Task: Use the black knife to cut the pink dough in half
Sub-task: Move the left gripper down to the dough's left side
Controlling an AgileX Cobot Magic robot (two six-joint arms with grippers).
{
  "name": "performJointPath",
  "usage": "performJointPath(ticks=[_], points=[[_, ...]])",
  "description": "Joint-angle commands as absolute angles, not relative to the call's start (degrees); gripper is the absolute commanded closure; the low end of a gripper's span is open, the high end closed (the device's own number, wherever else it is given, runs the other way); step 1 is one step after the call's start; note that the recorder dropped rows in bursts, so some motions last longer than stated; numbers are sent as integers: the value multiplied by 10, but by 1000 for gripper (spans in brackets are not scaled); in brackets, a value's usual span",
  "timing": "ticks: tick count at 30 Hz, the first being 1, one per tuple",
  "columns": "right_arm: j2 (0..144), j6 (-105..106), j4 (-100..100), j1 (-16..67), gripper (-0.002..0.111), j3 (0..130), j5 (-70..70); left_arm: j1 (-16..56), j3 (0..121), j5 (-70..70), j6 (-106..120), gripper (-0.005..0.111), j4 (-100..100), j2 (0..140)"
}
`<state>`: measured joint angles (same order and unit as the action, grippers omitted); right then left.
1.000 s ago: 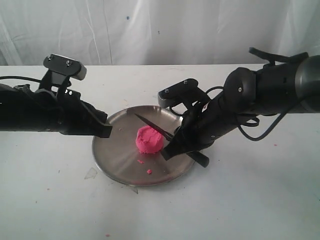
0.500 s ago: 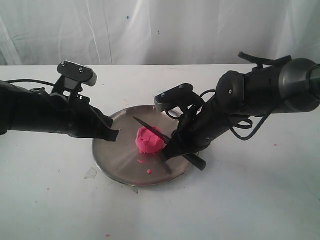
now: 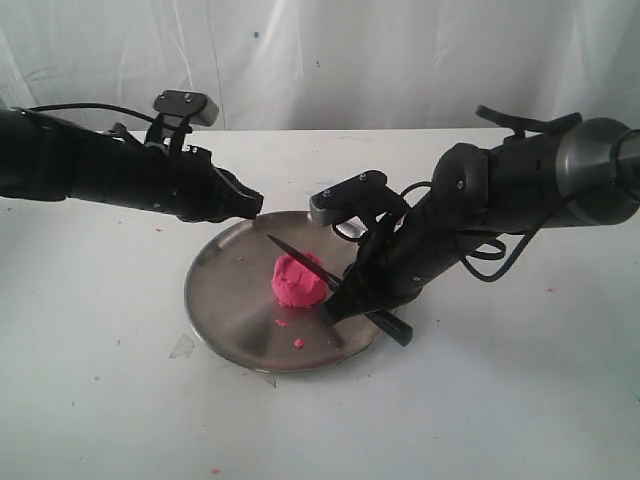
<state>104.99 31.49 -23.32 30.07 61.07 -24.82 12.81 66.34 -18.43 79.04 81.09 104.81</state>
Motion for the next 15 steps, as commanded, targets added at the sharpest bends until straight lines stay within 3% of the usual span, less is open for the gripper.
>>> performJointPath(ticks=[1,15], points=[[1049,319,-234,302,108,615,-253,106,694,-260,777,107,817,1082],[1049,319,-233,302,108,615,-254,104,761,-285,749,107,821,1195]])
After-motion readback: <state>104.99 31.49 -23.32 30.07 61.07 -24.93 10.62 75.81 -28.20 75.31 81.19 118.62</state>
